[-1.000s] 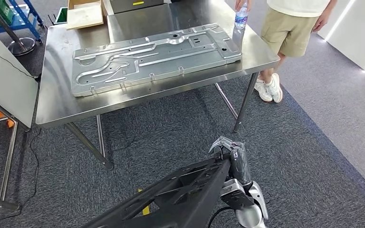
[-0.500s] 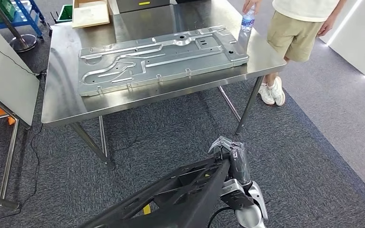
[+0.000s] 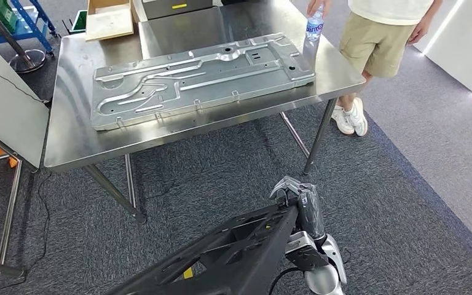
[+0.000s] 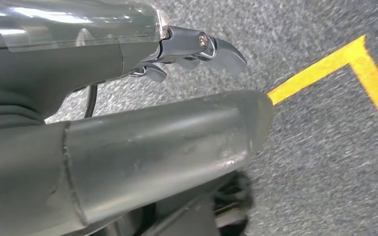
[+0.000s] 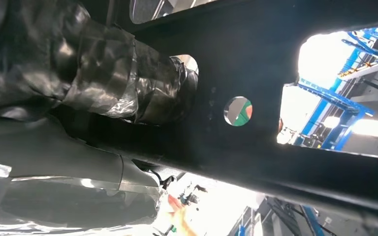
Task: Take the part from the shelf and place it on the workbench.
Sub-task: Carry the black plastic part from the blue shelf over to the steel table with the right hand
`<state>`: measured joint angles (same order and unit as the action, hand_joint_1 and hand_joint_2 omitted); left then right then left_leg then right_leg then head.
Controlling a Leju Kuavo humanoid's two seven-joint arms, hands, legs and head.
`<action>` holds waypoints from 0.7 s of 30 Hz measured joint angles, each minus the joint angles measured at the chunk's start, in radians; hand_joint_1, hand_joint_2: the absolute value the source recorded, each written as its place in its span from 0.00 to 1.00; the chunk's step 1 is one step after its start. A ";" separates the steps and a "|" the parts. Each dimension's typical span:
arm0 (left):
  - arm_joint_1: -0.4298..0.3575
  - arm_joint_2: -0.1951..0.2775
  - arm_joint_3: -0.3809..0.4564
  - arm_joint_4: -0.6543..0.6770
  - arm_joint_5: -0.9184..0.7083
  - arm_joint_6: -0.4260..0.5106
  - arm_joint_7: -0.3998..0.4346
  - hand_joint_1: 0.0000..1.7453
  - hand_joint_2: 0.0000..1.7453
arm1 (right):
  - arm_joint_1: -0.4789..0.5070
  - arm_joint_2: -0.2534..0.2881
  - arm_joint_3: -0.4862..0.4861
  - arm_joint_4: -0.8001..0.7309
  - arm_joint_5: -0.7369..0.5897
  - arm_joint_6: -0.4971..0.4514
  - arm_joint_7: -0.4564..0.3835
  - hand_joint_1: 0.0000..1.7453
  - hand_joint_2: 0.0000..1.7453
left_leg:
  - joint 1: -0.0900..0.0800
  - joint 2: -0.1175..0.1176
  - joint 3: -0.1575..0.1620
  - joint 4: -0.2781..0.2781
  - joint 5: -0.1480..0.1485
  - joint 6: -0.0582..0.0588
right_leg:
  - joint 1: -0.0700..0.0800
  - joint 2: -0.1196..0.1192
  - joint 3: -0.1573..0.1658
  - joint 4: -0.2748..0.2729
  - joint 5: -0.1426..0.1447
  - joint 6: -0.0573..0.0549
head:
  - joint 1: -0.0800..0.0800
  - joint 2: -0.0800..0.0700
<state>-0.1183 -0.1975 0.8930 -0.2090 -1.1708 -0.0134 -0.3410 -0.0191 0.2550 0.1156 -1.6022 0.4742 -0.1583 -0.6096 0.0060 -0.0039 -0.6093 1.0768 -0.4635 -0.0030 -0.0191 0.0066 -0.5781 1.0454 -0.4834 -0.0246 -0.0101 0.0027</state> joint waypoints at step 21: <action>0.000 -0.001 0.000 0.000 0.000 0.000 -0.001 0.00 0.00 | 0.001 0.000 -0.003 0.000 -0.003 0.000 -0.003 1.00 0.00 | -0.007 -0.001 0.068 -0.047 -0.049 0.002 | 0.006 0.000 -0.027 -0.001 0.021 -0.001 | 0.000 0.000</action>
<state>-0.1182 -0.1982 0.8930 -0.2093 -1.1711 -0.0134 -0.3421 -0.0179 0.2546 0.1129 -1.6025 0.4710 -0.1583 -0.6125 -0.0013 -0.0051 -0.5412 1.0299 -0.5126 -0.0014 -0.0133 0.0068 -0.6049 1.0445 -0.4628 -0.0254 -0.0099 0.0027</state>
